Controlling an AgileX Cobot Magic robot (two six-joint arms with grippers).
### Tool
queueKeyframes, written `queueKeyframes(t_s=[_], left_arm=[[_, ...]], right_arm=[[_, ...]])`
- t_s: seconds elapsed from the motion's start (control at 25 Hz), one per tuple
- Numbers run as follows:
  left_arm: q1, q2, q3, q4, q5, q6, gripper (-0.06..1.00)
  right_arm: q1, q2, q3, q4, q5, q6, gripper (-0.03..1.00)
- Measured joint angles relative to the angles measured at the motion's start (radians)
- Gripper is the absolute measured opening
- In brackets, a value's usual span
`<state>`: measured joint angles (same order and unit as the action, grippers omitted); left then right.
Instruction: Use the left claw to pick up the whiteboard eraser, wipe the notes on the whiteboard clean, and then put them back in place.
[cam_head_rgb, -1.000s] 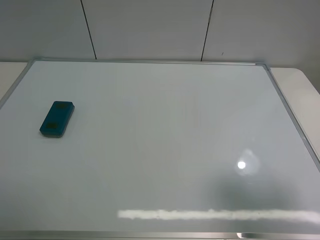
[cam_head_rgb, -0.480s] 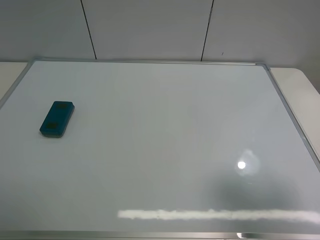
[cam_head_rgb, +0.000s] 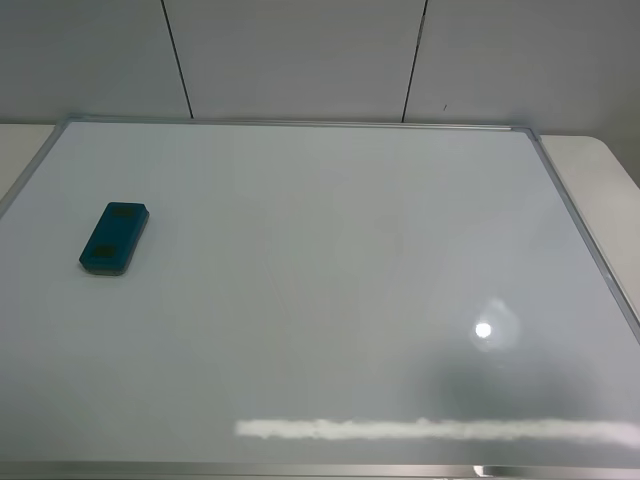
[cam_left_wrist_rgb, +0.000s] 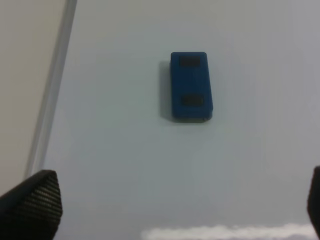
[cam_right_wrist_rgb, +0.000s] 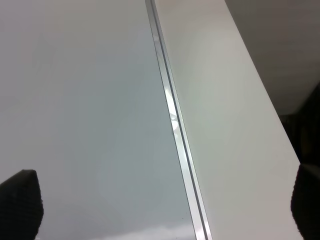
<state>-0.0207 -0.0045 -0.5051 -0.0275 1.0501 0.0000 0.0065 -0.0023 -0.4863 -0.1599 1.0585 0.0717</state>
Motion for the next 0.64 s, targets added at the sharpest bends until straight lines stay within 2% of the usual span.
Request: queueKeyframes(t_s=[0.64], left_arm=[[0.0, 0.0, 0.0, 0.0, 0.0, 0.0, 0.99]], right_arm=[[0.0, 0.0, 0.0, 0.0, 0.0, 0.0, 0.99]])
